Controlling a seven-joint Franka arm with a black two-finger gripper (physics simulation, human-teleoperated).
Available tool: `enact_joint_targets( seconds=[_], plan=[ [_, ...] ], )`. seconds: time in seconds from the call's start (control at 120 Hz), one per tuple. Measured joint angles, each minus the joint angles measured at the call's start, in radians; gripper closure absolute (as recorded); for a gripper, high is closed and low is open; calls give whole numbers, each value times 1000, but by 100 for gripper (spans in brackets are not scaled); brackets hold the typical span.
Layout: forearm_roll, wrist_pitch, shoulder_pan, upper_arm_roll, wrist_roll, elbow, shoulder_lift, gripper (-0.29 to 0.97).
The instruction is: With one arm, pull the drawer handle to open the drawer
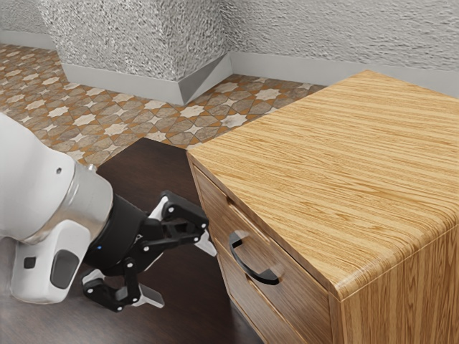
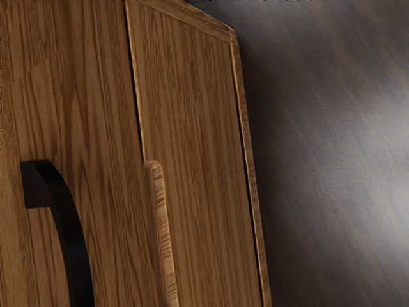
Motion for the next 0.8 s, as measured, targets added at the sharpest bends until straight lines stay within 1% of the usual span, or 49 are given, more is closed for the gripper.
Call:
enact_joint_targets(
  seconds=[0.167,0.367,0.533,0.8],
  plan=[
    [-26,37,18,-7,44,-1,18,0],
    [-43,75,42,-8,84,1,74,0],
    [-49,101,44,-8,108,2,105,0],
    [-53,116,42,-7,135,-1,118,0]
  ],
)
